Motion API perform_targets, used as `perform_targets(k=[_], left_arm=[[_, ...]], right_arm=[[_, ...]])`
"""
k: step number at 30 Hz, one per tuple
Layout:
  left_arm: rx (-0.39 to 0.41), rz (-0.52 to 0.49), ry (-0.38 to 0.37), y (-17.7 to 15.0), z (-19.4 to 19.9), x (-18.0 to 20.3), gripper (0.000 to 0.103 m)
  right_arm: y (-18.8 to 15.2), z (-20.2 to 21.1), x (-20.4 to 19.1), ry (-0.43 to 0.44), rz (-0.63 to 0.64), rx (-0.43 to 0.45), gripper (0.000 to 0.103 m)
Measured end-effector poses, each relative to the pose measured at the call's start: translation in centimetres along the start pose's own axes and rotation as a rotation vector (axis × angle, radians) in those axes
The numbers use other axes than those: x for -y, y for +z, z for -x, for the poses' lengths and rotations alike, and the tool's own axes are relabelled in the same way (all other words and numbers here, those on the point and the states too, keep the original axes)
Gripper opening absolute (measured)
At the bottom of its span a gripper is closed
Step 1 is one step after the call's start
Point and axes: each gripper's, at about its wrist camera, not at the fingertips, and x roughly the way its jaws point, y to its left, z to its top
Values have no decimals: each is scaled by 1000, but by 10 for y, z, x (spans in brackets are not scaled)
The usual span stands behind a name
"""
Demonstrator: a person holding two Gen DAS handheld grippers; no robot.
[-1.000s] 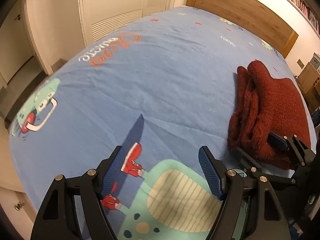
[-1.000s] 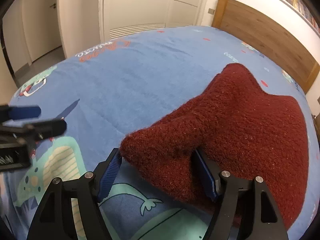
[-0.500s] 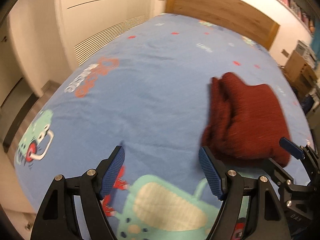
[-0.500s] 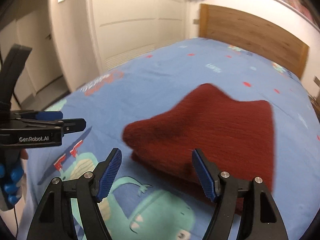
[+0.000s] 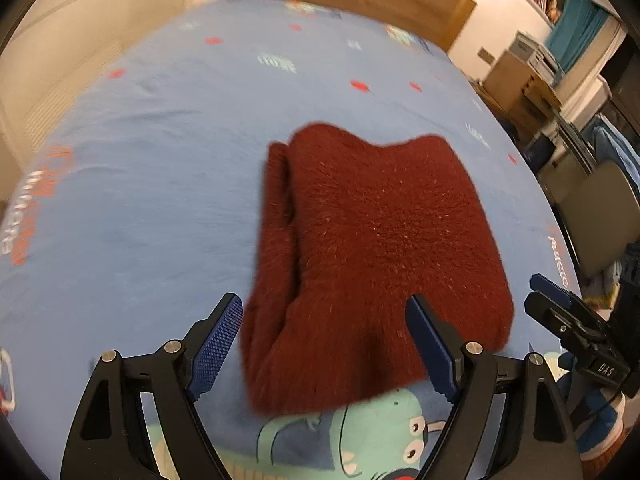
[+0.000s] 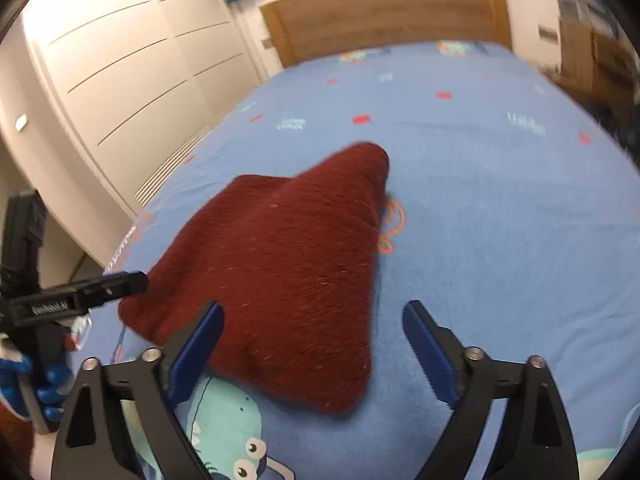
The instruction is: Fold small clothes
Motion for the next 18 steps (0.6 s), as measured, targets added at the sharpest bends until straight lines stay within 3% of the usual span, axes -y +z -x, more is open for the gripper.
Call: perform_targets(k=[8, 11, 13, 18], left_arm=[[-110, 13, -98, 23, -53, -34, 80], [-129, 31, -173, 21, -64, -48, 83], [-133, 63, -234, 17, -69, -59, 85], [-108, 135, -373, 8, -79, -87, 87]], right_arm=[[19, -42, 20, 39, -96, -54, 93], [14, -58, 26, 76, -132, -83, 95], [8, -65, 30, 91, -150, -101, 103], [-3, -78, 38, 184, -186, -141, 103]])
